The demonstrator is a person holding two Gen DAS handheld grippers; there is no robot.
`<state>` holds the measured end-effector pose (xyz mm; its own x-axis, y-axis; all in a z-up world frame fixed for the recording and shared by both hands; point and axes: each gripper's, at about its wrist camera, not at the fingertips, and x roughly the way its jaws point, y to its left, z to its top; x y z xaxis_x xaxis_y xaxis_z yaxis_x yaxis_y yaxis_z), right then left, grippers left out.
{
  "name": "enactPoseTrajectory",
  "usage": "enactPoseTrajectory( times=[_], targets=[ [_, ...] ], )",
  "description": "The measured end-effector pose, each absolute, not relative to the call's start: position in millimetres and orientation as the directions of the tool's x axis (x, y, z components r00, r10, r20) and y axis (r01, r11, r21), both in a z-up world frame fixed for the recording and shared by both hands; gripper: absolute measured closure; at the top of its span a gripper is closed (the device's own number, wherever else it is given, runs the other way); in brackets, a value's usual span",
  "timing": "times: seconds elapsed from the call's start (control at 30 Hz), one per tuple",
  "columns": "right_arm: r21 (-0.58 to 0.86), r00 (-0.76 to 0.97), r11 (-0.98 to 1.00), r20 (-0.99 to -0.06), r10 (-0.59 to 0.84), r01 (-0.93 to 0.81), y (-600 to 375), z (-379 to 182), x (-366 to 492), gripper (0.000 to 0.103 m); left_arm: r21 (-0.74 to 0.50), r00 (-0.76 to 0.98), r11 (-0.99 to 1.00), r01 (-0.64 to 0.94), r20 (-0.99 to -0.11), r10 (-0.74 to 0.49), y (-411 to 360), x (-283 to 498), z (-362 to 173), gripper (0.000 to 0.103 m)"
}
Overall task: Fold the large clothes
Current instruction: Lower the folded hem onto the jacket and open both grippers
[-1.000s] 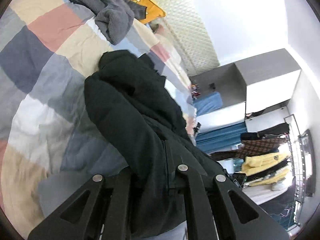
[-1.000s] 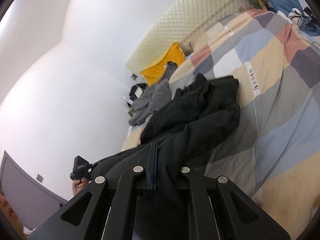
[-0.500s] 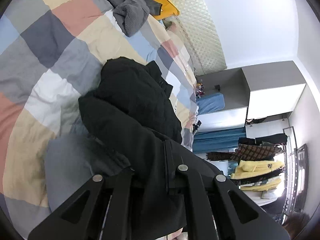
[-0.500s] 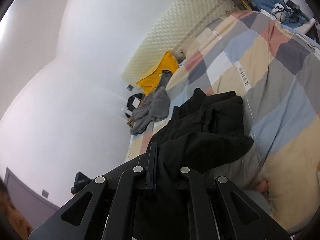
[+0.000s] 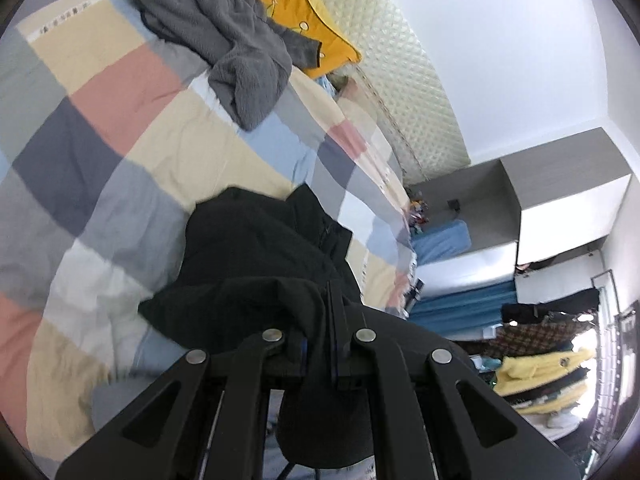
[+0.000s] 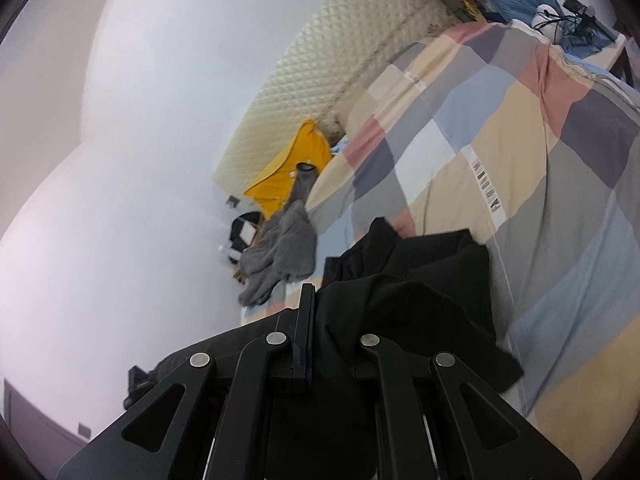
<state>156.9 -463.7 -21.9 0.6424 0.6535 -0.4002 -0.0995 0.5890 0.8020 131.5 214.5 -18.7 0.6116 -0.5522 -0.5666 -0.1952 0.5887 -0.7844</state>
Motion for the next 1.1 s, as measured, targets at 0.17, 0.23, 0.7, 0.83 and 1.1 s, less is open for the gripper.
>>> enactPoseTrajectory(
  times=[0.17, 0.23, 0.7, 0.83, 1.1],
  targets=[
    [0.820, 0.645, 0.572, -0.437, 0.627, -0.002, -462.6, -47.9, 204.4, 0.098, -0.758, 0.613, 0.605, -0.244, -0.604, -0.509, 209.9, 166.4, -25.6, 0.096],
    [0.820, 0.646, 0.571, -0.454, 0.614, 0.034, -460.8, -60.0, 219.2, 0.098, -0.740, 0.608, 0.618, -0.266, -0.626, -0.488, 208.2, 177.2, -27.9, 0.096],
    [0.730, 0.595, 0.652, -0.622, 0.509, 0.205, -435.7, -123.5, 309.8, 0.098, -0.526, 0.531, 0.746, -0.407, -0.801, -0.275, 187.0, 264.2, -67.8, 0.096],
    [0.734, 0.568, 0.635, -0.636, 0.522, 0.238, -434.9, -145.4, 327.4, 0.098, -0.490, 0.501, 0.753, -0.439, -0.829, -0.248, 181.6, 284.8, -83.8, 0.095],
    [0.742, 0.518, 0.613, -0.650, 0.556, 0.272, -431.6, -197.3, 348.7, 0.099, -0.403, 0.427, 0.800, -0.444, -0.881, -0.206, 165.2, 316.6, -124.0, 0.093]
  ],
)
